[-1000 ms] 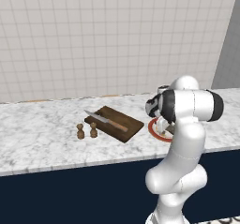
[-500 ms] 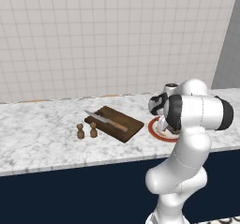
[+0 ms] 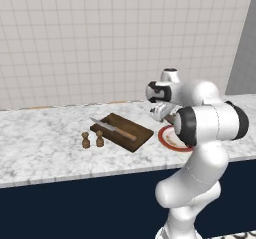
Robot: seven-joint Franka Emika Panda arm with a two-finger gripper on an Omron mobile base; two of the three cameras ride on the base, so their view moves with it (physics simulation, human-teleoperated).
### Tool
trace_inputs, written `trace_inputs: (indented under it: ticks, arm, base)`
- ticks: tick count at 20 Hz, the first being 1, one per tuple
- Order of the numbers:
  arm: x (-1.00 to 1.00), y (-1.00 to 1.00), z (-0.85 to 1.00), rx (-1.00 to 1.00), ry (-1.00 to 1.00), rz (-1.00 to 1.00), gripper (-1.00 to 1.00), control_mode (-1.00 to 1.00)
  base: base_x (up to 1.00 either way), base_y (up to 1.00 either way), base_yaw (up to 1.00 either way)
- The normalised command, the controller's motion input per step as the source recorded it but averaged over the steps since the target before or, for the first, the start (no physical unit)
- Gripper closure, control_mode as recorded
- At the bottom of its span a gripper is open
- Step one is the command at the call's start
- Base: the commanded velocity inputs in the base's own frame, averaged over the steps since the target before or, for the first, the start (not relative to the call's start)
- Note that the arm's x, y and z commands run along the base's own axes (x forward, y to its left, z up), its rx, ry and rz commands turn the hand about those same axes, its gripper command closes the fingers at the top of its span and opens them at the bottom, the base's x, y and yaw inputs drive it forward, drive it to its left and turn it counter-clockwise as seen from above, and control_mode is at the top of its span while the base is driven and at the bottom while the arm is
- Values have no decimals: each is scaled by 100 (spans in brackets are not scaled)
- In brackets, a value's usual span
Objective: Pick up the knife from the drawer and place it on the cutting board. Then place the meat from the plate to the cutting board.
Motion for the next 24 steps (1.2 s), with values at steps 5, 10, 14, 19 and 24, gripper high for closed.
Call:
trace_inputs:
  ticks: [5, 10, 14, 19, 24]
  arm:
    - [96, 94, 49, -6, 9, -7, 100, -100]
    - [52, 100, -7, -1, 0, -12, 100, -100]
    - [-10, 75, -31, 0, -1, -17, 100, -100]
    - [-32, 2, -34, 1, 0, -12, 100, -100]
    - [-2, -8, -45, 3, 0, -2, 100, -100]
  base:
    - [0, 0, 0]
    - [0, 0, 0]
    - [0, 0, 0]
    - [0, 0, 0]
    - [0, 0, 0]
